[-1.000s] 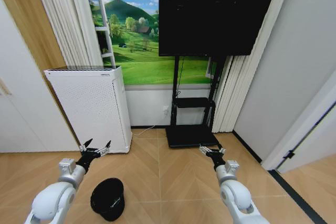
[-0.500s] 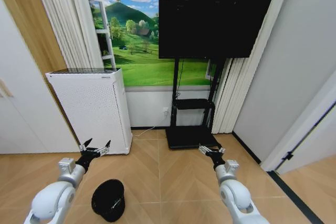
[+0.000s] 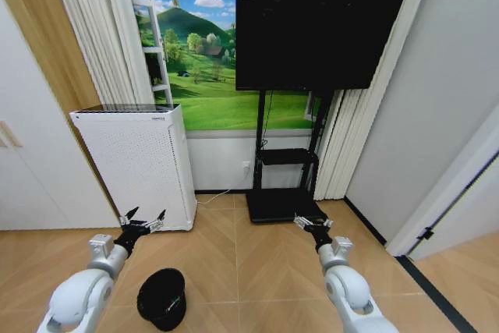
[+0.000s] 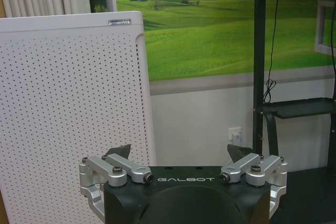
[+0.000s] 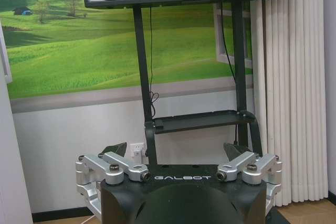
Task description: Pick up the trash bin and place the garbage on the floor into it.
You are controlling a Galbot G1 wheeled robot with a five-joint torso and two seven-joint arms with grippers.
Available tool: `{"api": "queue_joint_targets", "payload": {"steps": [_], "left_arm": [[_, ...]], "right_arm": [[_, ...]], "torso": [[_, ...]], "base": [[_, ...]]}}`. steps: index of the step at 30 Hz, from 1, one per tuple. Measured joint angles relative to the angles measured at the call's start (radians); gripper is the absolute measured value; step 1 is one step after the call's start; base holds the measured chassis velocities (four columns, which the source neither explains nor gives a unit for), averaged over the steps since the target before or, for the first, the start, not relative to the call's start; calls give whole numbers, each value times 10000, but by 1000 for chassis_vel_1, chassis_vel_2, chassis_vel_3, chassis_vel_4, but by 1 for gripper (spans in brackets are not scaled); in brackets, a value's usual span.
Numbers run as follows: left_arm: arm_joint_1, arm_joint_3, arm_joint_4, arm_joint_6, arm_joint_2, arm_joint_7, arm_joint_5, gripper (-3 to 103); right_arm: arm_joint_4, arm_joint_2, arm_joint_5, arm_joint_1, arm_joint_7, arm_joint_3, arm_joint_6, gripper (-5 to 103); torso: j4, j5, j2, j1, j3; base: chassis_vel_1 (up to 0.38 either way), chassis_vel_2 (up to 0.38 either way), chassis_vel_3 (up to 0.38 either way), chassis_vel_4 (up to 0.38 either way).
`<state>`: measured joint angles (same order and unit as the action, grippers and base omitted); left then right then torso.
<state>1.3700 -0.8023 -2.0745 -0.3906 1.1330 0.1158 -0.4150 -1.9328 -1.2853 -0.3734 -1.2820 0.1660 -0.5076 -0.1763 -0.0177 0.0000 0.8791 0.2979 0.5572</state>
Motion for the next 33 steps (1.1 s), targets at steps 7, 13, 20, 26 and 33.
{"api": "queue_joint_targets", "payload": {"steps": [7,13,20,26,33], "left_arm": [[-85,85,79,0,-36,0,1,100],[-114,133,90,14,-26,0,3,100],[-58,137,90,55,5,2,20,100],[-38,85,60,60,-2,2,14,100],[39,71,19,61,35,4,27,100]], "right_arm": [[24,-22,15,12,-10,1,-5,100],[43,-15,19,-7,-25,-36,-4,100],[55,-28,29,-52,-54,-38,14,100],[53,-23,20,-45,-63,-41,23,100],[41,-36,23,-91,-64,-40,38,100]], "torso": [[0,0,-35,-7,-17],[-3,0,-54,-22,-33],[-4,5,-80,-34,-48],[-4,3,-95,-36,-55],[-3,-1,-105,-44,-60]], "base": [[28,-27,-36,21],[136,-156,-146,141],[242,-221,-229,228],[303,-294,-284,296],[355,-368,-353,352]]}}
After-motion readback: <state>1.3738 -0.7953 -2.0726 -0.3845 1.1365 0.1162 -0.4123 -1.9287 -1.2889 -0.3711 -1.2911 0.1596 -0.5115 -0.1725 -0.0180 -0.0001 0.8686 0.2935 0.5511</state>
